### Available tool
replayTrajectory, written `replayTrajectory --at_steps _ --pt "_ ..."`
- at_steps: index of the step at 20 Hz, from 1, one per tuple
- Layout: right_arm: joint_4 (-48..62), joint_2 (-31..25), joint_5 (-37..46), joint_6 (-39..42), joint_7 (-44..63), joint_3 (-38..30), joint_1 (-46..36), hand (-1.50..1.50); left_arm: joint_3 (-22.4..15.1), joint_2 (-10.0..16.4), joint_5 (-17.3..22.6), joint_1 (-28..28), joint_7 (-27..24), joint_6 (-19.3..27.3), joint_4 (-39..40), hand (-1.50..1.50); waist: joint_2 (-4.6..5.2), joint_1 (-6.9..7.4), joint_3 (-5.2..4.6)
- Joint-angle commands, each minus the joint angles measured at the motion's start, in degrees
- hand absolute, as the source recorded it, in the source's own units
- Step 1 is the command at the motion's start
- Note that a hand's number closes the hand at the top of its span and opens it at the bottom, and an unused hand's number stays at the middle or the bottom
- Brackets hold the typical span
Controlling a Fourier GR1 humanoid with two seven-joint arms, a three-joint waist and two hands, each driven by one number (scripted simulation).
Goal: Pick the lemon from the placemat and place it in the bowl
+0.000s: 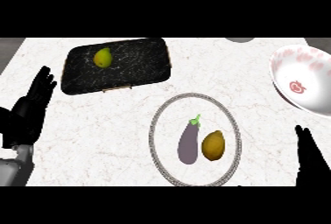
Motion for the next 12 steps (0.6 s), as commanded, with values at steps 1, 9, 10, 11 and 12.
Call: replayTrajectory --at_steps 1,9,10,11,12 --pt "2.24 3.57 -4.56 14.35 9.73 -2.38 -6.50 -1.50 -0.39 -1.20 -0.64 -1.26 -0.74 -0.19 2.30 0.00 0.39 0.39 0.08" --pt "15.23 7.79 -15.63 17.41 11.34 -5.93 -12.84 -1.50 0.72 -0.22 0.14 -0.68 1.83 -1.39 0.29 0.00 -0.09 0.61 0.28" --pt "14.53 7.81 -17.82 20.12 12.93 -7.31 -14.20 -1.50 0.73 -0.92 -0.55 -2.02 0.89 -0.72 1.24 0.00 -0.04 0.22 0.24" --pt "17.41 7.83 -19.03 20.12 13.33 -7.78 -14.93 -1.50 0.49 -0.39 -0.45 -0.02 0.06 -1.71 0.78 0.00 0.04 0.98 0.22" --pt "16.75 7.84 -20.88 22.75 14.14 -10.24 -16.22 -1.50 -1.28 -2.42 -2.30 0.79 -0.70 0.40 0.42 0.00 0.00 0.72 0.20"
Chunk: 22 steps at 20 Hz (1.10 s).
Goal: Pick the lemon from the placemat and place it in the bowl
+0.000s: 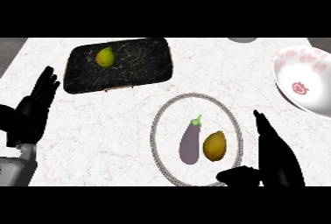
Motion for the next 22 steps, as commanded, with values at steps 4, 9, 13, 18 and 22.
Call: replayTrajectory --at_steps 4,9,13,18,22 --pt "8.72 0.99 -8.36 7.02 15.10 1.16 -5.18 -1.50 -0.61 -1.58 -1.52 -0.16 -0.32 0.87 1.19 0.00 -0.12 -0.48 0.01" --pt "12.33 0.42 -4.16 10.94 11.33 -2.27 -7.39 -1.50 1.53 -0.19 0.26 1.02 0.77 -0.98 -1.08 0.00 -0.40 -0.89 0.05" --pt "13.20 0.17 0.40 14.18 12.04 -2.99 -13.00 -1.50 2.26 -0.37 -1.01 1.39 -1.11 -0.72 0.24 0.00 -0.39 -0.93 0.02" --pt "16.76 0.99 0.03 8.10 11.23 0.07 -10.87 -1.50 1.05 -2.95 -2.17 2.41 -0.39 -0.14 -1.75 0.00 -0.49 -1.14 0.10" --pt "20.64 0.99 -3.43 6.17 11.00 -0.53 -10.87 -1.50 5.48 -0.03 -0.13 0.62 -2.63 -4.24 3.03 0.00 -0.36 -1.28 0.08"
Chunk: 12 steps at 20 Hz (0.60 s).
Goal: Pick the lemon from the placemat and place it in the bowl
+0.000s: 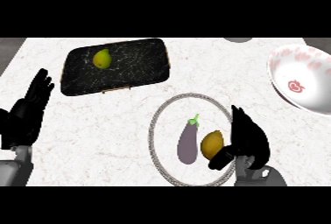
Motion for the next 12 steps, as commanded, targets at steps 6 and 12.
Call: replayTrajectory --at_steps 6,12 --pt "5.22 0.66 -0.66 -3.43 8.23 3.16 1.83 -1.50 0.94 -1.59 -1.56 -3.58 0.94 -0.96 2.96 0.00 0.01 -0.51 0.03" --pt "7.69 0.66 0.99 -8.72 7.77 3.53 1.56 -1.50 1.30 -1.94 -2.56 -1.52 3.26 -0.74 -1.41 0.00 -0.09 -0.13 0.05"
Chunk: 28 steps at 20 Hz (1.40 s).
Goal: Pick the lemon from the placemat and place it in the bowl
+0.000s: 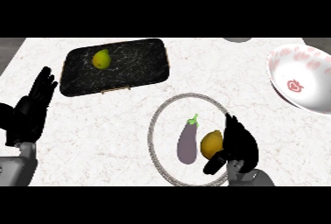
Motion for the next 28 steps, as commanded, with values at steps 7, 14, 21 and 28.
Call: replayTrajectory --at_steps 7,14,21,28 --pt "10.82 0.61 -3.86 -5.57 4.38 -3.23 -3.95 1.50 2.13 -1.41 -0.47 0.55 -2.61 -2.90 2.37 0.00 0.10 0.12 0.01" --pt "13.54 0.60 -2.67 -6.42 -4.83 -6.51 -5.42 1.50 2.68 -2.78 -4.27 0.55 3.85 -1.49 -4.10 0.00 -0.01 0.07 0.03" --pt "16.85 0.59 0.41 -14.52 -1.37 0.01 -6.45 1.50 4.09 -4.82 -5.33 -0.94 1.54 -2.87 -0.27 0.00 0.04 0.05 0.01" --pt "30.93 -5.12 1.05 -8.34 -14.39 -11.96 -24.88 1.50 4.08 -4.22 -5.46 -0.16 0.51 -5.40 -0.94 0.00 0.45 1.30 0.04"
